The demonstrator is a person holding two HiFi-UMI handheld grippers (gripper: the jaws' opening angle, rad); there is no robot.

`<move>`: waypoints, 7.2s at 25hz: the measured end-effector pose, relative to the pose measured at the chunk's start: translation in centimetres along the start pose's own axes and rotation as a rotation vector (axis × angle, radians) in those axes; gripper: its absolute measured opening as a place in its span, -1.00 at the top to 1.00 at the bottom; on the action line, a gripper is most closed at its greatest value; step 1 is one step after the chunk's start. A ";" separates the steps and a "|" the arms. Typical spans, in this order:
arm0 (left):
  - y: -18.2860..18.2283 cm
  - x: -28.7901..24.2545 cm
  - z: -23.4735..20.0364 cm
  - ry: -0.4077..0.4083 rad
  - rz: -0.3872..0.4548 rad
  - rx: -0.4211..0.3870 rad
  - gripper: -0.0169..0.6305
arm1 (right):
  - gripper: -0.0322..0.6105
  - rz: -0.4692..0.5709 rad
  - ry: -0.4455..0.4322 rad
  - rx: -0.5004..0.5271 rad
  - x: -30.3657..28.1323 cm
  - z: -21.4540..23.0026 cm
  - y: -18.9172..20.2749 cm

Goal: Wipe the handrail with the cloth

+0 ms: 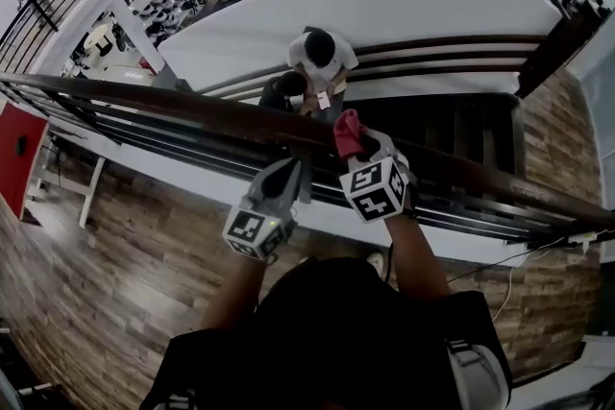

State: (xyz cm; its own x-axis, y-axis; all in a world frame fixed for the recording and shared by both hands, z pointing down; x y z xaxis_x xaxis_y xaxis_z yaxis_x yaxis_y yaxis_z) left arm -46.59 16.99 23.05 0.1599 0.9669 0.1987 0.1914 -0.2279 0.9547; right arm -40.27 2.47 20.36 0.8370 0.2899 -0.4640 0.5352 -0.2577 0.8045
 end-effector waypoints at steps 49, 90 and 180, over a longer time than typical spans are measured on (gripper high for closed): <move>2.6 -9.8 19.8 0.565 -0.065 0.132 0.95 | 0.75 0.736 0.318 -0.818 27.7 10.5 12.0; 18.4 -25.7 71.1 1.320 -0.220 0.256 0.95 | 0.75 0.688 1.183 -0.794 63.1 22.9 39.2; 36.4 -30.7 67.6 0.331 -0.517 0.038 0.95 | 0.76 -0.140 0.449 -0.701 40.2 41.7 65.4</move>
State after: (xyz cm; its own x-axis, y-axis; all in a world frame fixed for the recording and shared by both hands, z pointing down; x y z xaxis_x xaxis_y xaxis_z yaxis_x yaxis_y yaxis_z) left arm 20.93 -28.79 36.76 -0.2706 0.9364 -0.2236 0.1991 0.2817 0.9386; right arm 33.14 -41.15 38.85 0.5640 0.6540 -0.5042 0.3119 0.3966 0.8634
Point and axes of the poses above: the fingertips, and each gripper's own axes: x backward along the fingers, z to its right, y out of its underside, the point moved 5 cm from there along x, backward along the fingers, and after that the axes turned 8 degrees about z, right-handed, at the moved point
